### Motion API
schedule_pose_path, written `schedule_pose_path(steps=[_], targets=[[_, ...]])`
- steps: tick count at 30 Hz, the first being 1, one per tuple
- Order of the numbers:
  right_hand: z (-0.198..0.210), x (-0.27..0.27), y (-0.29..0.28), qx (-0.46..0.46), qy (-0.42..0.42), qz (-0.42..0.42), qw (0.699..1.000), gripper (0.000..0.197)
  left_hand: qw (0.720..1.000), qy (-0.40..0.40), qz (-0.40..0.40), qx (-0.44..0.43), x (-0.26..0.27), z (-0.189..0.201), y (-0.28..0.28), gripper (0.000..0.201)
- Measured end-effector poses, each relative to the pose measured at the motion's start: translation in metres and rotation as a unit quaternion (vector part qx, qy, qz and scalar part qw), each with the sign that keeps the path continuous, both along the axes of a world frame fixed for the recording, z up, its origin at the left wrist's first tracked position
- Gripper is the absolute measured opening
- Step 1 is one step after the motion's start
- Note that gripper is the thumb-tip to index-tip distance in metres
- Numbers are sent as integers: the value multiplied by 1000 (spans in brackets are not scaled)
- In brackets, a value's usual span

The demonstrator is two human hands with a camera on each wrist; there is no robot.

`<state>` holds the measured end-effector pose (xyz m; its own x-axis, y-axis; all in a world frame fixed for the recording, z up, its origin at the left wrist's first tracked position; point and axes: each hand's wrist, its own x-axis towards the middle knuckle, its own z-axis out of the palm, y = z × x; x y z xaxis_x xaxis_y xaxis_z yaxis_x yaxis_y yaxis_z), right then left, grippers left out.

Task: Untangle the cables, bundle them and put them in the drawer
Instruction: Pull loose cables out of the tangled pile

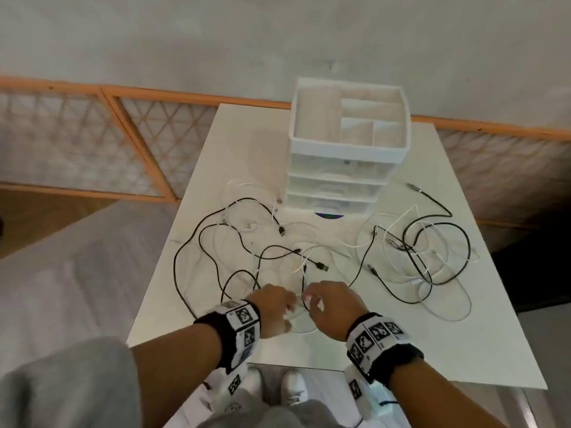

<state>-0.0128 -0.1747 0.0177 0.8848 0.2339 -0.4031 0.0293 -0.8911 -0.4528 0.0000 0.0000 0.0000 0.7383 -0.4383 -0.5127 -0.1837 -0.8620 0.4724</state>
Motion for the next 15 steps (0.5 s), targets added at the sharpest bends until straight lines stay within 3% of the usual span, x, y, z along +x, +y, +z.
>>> schedule_pose_path(steps=[1,4,8,11,13,15], targets=[[-6,0,2,5,8,8,1000,25,998,28,-33,42,-5,-2,-4,30],[-1,-4,10,-13,54,37,998,25,995,-10,-30,92,-19,-9,-7,20],[-7,-5,11,-32,54,61,996,32,997,-73,10,29,-12,-9,-2,19],[-11,-2,11,-51,60,62,995,34,999,-54,-2,5,-4,-7,3,15],[-16,-1,10,-77,86,80,990,30,999,-17,-45,13,-4,-13,10,20],[-20,-3,13,-109,94,103,984,20,990,-11,-120,75,-9,-22,14,31]])
